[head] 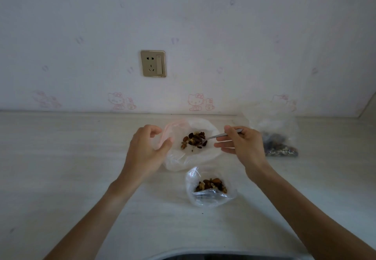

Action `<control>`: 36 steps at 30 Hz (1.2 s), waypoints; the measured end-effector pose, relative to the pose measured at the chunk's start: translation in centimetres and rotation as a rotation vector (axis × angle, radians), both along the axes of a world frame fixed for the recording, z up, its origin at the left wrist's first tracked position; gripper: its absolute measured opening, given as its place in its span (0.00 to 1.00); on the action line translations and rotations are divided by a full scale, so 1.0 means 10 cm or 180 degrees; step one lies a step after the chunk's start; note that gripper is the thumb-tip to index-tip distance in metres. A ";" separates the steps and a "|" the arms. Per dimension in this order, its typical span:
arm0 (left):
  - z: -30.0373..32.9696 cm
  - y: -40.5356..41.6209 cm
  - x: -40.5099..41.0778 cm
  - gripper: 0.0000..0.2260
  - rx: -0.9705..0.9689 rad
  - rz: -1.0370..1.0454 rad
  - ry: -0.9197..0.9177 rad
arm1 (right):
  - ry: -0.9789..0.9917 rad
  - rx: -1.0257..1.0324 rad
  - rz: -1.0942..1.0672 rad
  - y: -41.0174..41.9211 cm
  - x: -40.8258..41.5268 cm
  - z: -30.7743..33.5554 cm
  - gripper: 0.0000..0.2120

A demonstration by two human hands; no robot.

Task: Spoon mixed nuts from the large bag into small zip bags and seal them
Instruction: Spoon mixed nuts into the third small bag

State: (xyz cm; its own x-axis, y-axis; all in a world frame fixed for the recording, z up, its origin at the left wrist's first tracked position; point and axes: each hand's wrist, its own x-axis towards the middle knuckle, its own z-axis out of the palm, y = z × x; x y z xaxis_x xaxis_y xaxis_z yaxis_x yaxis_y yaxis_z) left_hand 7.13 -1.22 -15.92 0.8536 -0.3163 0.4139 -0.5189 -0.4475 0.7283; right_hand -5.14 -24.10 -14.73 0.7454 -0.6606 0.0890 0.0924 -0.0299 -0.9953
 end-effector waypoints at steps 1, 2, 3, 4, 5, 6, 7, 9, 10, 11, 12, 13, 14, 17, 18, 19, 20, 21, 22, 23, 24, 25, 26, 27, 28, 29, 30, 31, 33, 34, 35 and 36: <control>0.00 0.04 -0.09 0.13 -0.0008 -0.0021 -0.0138 | -0.0037 -0.0003 0.0015 0.00 -0.06 0.03 0.10; -0.01 0.07 -0.19 0.10 -0.0020 -0.0055 -0.0248 | -0.0071 -0.0006 0.0031 -0.01 -0.13 0.06 0.10; -0.01 0.10 -0.29 0.08 -0.0030 -0.0108 -0.0290 | -0.0103 0.0001 0.0052 -0.01 -0.20 0.08 0.10; 0.00 0.12 -0.38 0.07 -0.0022 -0.0178 -0.0243 | -0.0135 0.0014 0.0080 -0.01 -0.27 0.10 0.10; 0.00 0.14 -0.46 0.11 0.0035 -0.0244 -0.0128 | -0.0166 0.0029 0.0116 -0.01 -0.35 0.11 0.10; 0.00 0.15 -0.54 0.17 0.0154 -0.0312 0.0037 | -0.0189 0.0039 0.0160 -0.01 -0.42 0.10 0.11; -0.01 0.15 -0.60 0.21 0.0335 -0.0393 0.0220 | -0.0201 0.0046 0.0205 0.00 -0.50 0.10 0.11; -0.04 0.12 -0.69 0.24 0.0696 -0.0590 0.0555 | -0.0174 0.0069 0.0268 0.03 -0.64 0.07 0.12; -0.05 0.10 -0.73 0.22 0.0769 -0.0670 0.0668 | -0.0143 0.0075 0.0283 0.04 -0.70 0.04 0.12; -0.06 0.07 -0.75 0.19 0.0761 -0.0732 0.0738 | -0.0108 0.0061 0.0291 0.05 -0.75 0.02 0.12; -0.05 0.04 -0.77 0.15 0.0707 -0.0791 0.0802 | -0.0067 0.0014 0.0286 0.06 -0.79 -0.01 0.12; -0.04 0.01 -0.78 0.12 0.0620 -0.0844 0.0890 | -0.0025 -0.0078 0.0273 0.08 -0.83 -0.03 0.12; -0.02 -0.01 -0.79 0.10 0.0503 -0.0867 0.1012 | 0.0003 -0.0221 0.0260 0.10 -0.86 -0.04 0.12; 0.02 -0.04 -0.81 0.08 0.0149 -0.0866 0.1378 | -0.0107 -0.0756 0.0311 0.17 -0.92 -0.05 0.11; 0.03 -0.05 -0.82 0.07 0.0072 -0.0902 0.1458 | -0.0184 -0.0922 0.0365 0.20 -0.94 -0.04 0.11; 0.04 -0.06 -0.83 0.07 -0.0003 -0.0944 0.1533 | -0.0254 -0.1109 0.0430 0.22 -0.95 -0.02 0.11; 0.05 -0.06 -0.84 0.07 -0.0078 -0.0978 0.1622 | -0.0321 -0.1360 0.0497 0.24 -0.97 0.00 0.11; 0.06 -0.06 -0.83 0.07 -0.0144 -0.1000 0.1722 | -0.0407 -0.1724 0.0553 0.24 -0.99 0.02 0.10; 0.06 -0.05 -0.82 0.07 -0.0200 -0.1006 0.1825 | -0.0517 -0.2182 0.0600 0.24 -1.01 0.03 0.10; 0.07 -0.04 -0.81 0.07 -0.0237 -0.0993 0.1909 | -0.0623 -0.2670 0.0636 0.23 -1.03 0.04 0.11; 0.06 -0.04 -0.79 0.08 -0.0245 -0.0959 0.1959 | -0.0698 -0.3089 0.0655 0.21 -1.03 0.05 0.12; 0.05 -0.03 -0.77 0.08 -0.0217 -0.0908 0.1959 | -0.0724 -0.3390 0.0646 0.20 -1.04 0.05 0.12; 0.03 -0.02 -0.76 0.07 -0.0152 -0.0844 0.1899 | -0.0734 -0.3556 0.0625 0.18 -1.03 0.06 0.12; 0.01 -0.02 -0.74 0.07 -0.0069 -0.0781 0.1785 | -0.0747 -0.3612 0.0598 0.17 -1.02 0.07 0.13; -0.01 -0.01 -0.73 0.07 0.0018 -0.0732 0.1644 | -0.0768 -0.3591 0.0574 0.16 -1.00 0.08 0.13; -0.03 0.00 -0.72 0.07 0.0098 -0.0704 0.1514 | -0.0797 -0.3486 0.0555 0.16 -0.98 0.08 0.12; -0.05 0.01 -0.71 0.07 0.0162 -0.0692 0.1410 | -0.0822 -0.3255 0.0546 0.17 -0.96 0.09 0.11; -0.06 0.02 -0.71 0.07 0.0203 -0.0689 0.1329 | -0.0822 -0.2905 0.0535 0.18 -0.94 0.09 0.10; -0.06 0.06 -0.69 0.08 0.0249 -0.0697 0.1182 | -0.0751 -0.2018 0.0454 0.18 -0.87 0.10 0.08; -0.04 0.07 -0.67 0.09 0.0267 -0.0701 0.1094 | -0.0714 -0.1600 0.0366 0.18 -0.83 0.10 0.08; -0.01 0.09 -0.65 0.10 0.0280 -0.0695 0.0989 | -0.0678 -0.1234 0.0271 0.16 -0.80 0.09 0.09; 0.02 0.09 -0.61 0.11 0.0283 -0.0678 0.0872 | -0.0635 -0.0909 0.0195 0.13 -0.76 0.09 0.10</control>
State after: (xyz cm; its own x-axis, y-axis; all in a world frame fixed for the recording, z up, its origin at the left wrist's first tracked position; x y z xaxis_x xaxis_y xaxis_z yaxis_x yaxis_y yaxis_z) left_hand 1.02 -0.29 -15.75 0.8402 -0.5235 0.1416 -0.3983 -0.4183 0.8163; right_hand -12.75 -22.76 -13.85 0.7322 -0.5426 0.4117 0.2945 -0.2928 -0.9097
